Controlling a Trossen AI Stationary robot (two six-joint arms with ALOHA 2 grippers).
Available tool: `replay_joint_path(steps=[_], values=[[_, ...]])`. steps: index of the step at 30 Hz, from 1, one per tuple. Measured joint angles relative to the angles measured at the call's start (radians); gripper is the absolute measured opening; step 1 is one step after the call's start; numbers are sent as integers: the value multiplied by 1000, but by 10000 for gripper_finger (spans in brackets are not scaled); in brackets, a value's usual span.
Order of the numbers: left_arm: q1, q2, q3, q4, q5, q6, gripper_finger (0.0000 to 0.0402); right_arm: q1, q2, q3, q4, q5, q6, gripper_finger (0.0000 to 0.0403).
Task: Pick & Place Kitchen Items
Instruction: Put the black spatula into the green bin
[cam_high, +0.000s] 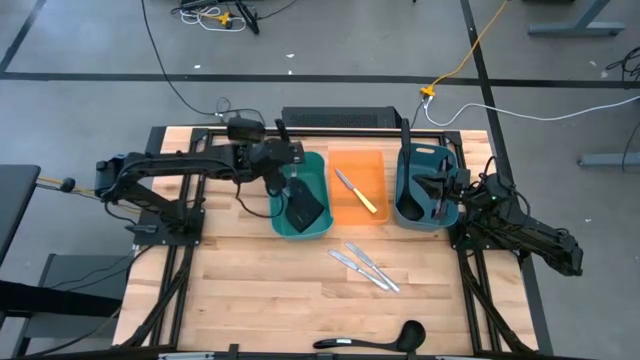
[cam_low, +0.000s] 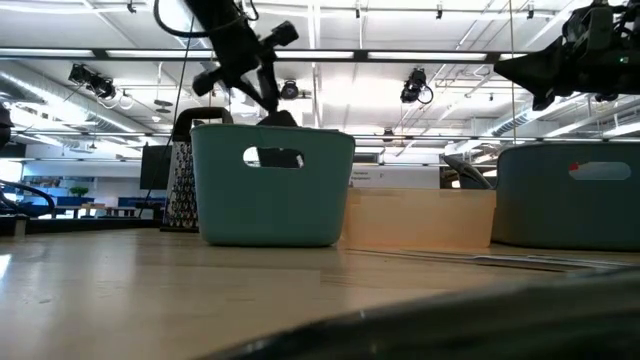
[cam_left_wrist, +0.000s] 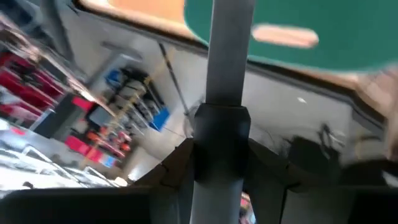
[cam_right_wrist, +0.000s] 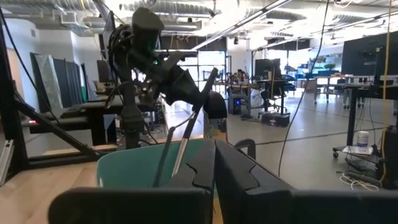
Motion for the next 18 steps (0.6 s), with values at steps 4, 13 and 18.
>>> replay_joint_path(steps=[4,13,18], values=[[18,15,-41,45,41,42,116,0,0,0,-1,0,2,13],[64,80,-90,115,149,19,116,0,0,0,-3,0,1,13],[89,131,-103,142,183,10,116,0,0,0,-7,0,-2,13]])
